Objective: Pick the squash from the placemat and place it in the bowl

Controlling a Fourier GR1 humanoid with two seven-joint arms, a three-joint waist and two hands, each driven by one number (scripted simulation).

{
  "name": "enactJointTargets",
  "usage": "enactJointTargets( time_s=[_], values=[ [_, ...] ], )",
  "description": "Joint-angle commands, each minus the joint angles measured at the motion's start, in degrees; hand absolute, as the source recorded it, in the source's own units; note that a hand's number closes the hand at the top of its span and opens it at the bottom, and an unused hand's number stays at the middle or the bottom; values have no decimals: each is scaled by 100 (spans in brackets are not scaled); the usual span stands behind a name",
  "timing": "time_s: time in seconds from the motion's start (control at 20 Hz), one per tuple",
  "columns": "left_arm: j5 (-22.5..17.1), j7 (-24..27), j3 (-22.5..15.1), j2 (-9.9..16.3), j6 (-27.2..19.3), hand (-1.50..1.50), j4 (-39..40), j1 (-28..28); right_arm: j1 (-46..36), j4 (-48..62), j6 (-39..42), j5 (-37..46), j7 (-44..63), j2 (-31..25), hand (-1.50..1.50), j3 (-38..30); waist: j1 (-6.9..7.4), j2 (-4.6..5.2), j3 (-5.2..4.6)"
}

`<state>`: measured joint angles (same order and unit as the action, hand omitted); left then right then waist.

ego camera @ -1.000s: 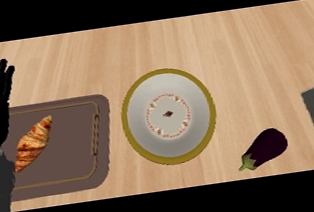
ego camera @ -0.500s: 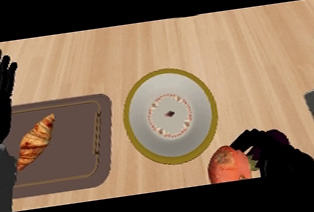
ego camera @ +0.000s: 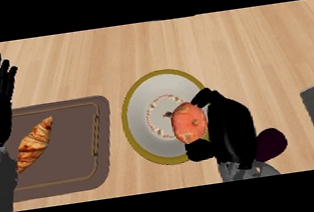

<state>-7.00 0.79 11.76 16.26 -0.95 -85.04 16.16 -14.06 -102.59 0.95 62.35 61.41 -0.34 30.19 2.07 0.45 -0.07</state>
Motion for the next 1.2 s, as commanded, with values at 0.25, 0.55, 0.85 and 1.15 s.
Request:
enactJointTargets(
  time_s=[0.25, 0.55, 0.85, 1.15],
  values=[
    [-40, -123, 71, 20, -43, 0, -12, 88, -645, 1402, -2587, -1267, 36, 32, -150, -94, -52, -9, 16],
    [-6, -224, 93, 103, -59, 0, 120, 305, -1200, 2026, -4141, -892, -593, 33, -150, -365, -118, -20, 11],
    [-169, 8, 429, 329, 145, 0, 335, 65, -258, 1021, -4544, -410, -911, -39, -150, -1036, -292, -48, 5],
    [-2, 130, 182, 81, 115, 0, 72, -412, 1440, -693, -4701, -1080, -1377, -614, -150, -1273, -345, -75, 10]
  ],
)
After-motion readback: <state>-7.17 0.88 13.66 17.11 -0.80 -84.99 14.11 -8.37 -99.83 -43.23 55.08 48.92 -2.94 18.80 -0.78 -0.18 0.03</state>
